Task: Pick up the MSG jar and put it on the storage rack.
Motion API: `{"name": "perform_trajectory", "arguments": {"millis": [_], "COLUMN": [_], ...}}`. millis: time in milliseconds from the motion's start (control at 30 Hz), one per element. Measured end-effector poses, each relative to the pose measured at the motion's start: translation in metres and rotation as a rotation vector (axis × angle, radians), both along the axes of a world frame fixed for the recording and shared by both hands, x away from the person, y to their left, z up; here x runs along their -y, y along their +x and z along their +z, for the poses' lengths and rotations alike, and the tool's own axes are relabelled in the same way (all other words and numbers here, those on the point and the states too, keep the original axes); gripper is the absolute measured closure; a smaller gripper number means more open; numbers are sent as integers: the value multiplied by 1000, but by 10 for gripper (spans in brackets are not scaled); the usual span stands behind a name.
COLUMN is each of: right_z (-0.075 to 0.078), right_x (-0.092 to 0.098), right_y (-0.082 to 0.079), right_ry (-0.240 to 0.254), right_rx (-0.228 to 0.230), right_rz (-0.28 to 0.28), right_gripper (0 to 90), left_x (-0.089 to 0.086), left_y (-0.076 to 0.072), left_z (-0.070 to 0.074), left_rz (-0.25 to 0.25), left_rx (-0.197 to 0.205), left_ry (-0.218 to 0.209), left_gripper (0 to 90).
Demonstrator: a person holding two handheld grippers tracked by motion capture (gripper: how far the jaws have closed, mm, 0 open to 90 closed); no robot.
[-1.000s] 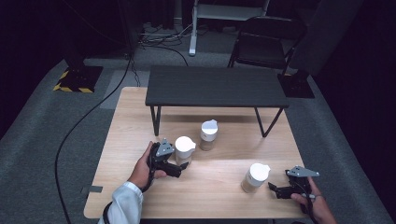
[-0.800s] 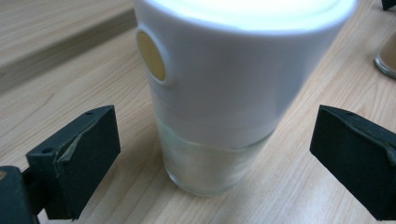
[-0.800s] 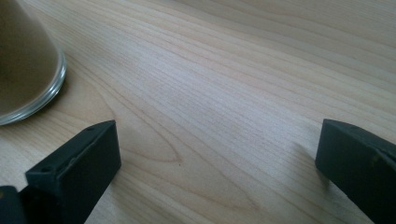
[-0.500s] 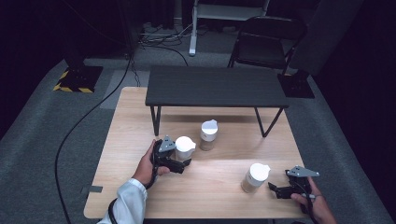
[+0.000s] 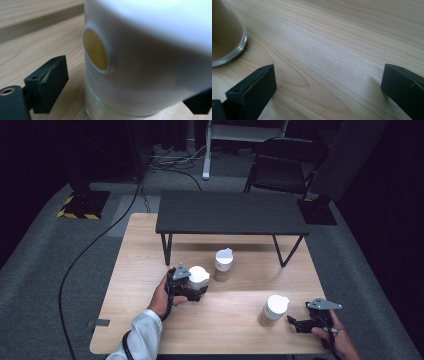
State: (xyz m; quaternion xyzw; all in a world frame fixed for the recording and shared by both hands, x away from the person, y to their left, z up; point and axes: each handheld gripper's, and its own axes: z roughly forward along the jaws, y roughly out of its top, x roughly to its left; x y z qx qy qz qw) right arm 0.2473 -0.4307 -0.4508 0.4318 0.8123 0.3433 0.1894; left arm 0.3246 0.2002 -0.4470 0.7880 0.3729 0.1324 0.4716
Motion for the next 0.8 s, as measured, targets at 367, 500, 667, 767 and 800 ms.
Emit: {"name": "perform_trajectory", "arguments": {"millis": [367,500,667,767,800], "right_z": [0,0,0,0,0], "right_x": [1,1,1,1,1], "right_y": [0,-1,-1,-1,-1], "right_ry": [0,0,0,0,0], "right_rx": [0,0,0,0,0], "right_rz": [3,3,3,4,4], "right_gripper": [0,0,0,0,0], "left_x": [4,6,5,5,4], "left_y": [-9,-11,-11,-12,-12], "left_z": [0,3,5,7,8], "left_rz": [11,23,23,19,13], "left_rx": [30,36,33,43,40], "left_ry": [0,15,15,23,17], "left_gripper": [279,289,297,299,299]}}
